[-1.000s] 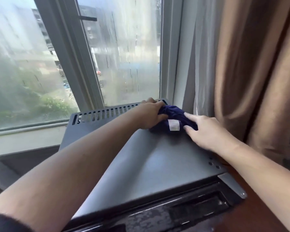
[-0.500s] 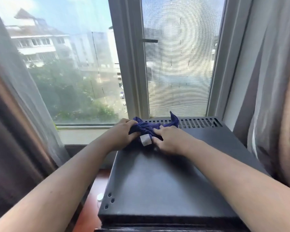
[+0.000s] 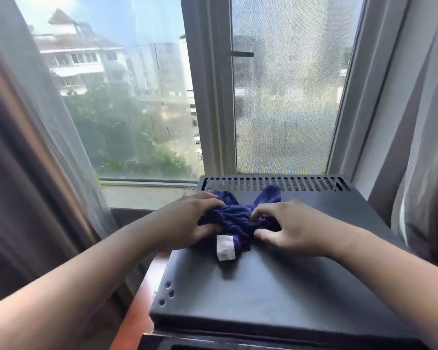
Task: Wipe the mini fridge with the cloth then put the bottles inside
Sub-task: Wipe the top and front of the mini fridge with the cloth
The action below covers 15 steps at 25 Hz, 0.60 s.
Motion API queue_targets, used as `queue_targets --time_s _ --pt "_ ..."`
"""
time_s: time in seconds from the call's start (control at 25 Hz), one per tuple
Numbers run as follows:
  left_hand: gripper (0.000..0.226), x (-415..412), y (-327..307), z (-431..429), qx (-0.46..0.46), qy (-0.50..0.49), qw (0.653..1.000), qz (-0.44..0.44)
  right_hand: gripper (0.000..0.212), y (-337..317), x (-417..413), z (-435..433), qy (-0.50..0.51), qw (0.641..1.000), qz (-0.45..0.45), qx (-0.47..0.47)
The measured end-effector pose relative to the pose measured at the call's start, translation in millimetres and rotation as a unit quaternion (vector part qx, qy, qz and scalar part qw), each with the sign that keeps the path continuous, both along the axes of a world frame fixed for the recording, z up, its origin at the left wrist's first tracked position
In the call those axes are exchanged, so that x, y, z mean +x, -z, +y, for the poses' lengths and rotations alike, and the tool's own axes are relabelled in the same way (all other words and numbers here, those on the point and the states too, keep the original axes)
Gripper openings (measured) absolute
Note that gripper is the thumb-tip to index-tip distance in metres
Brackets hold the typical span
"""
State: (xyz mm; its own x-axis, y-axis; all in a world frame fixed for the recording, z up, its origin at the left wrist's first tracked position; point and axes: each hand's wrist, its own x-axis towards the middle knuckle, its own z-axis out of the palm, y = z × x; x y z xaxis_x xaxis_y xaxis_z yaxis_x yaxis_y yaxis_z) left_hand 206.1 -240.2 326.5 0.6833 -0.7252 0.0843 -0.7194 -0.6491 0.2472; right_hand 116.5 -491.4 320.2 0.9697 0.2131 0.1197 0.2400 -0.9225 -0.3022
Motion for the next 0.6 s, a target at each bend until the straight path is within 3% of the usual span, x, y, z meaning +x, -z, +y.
queue_targets --time_s 0.24,0.6 --pt "0.057 10 -4 -63 0.021 0.020 0.999 -0.015 0.045 8 -7 -32 0.073 0.997 0.017 0.006" --pt "0.061 4 0 -214 0.003 0.070 0.997 -0.016 0.039 22 -34 -130 0.266 0.962 0.004 0.058"
